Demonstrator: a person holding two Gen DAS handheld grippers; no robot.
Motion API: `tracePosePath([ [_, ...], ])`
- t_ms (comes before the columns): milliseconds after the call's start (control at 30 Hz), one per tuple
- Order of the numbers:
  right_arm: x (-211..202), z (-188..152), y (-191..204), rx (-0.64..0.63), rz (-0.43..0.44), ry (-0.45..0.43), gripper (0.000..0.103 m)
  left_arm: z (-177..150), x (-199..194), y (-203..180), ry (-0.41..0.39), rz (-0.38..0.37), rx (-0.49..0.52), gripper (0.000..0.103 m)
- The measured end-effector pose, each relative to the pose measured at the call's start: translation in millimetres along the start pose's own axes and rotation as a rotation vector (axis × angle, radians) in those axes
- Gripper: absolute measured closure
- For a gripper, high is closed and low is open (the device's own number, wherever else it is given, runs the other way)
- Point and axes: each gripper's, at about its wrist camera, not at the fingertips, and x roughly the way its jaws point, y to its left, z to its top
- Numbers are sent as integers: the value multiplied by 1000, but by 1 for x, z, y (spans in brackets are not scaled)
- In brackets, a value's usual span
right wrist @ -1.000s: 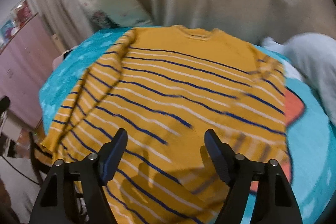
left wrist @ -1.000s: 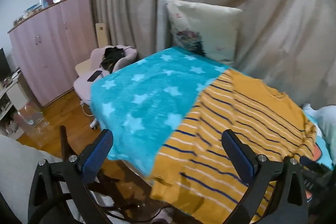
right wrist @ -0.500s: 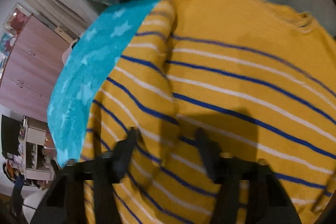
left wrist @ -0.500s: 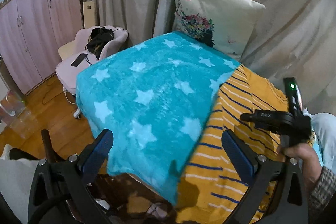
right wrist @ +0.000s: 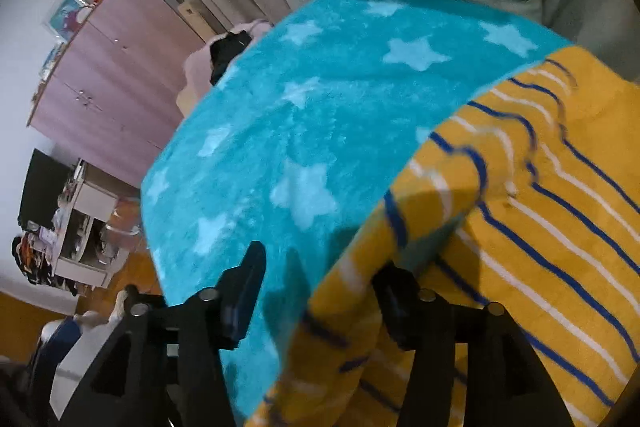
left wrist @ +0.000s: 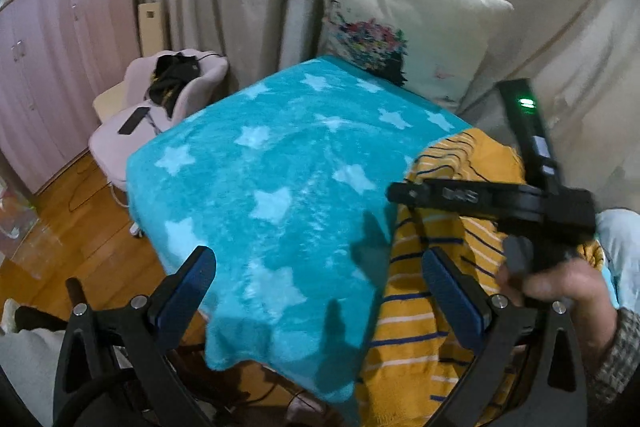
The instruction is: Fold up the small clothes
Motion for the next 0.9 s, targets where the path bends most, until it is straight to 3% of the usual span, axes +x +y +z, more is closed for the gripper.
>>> tracePosePath([
  [133,-52,-33,-41,118,17,-58,45,-2,1,-22,4,-35,34,0],
  [233,-113,-79,-92,237,-7,-129,45,-9,-5,-39,4,-49,57,0],
  [367,-206,-155,-164,402,-135,-245,39,-25,-18,-65,-3,-58,65,0],
  [500,-257,-211,-218,522,-262,-278,36,-42,-28,-94,17,-85,76,0],
  [667,-263,-230,-220,447,-265,-261,35,-71,-49,-132,25,-108,125,0],
  [900,-213,-226,-168,79,-335,-171,35,-95,-81,-149,-2,-77,140,0],
])
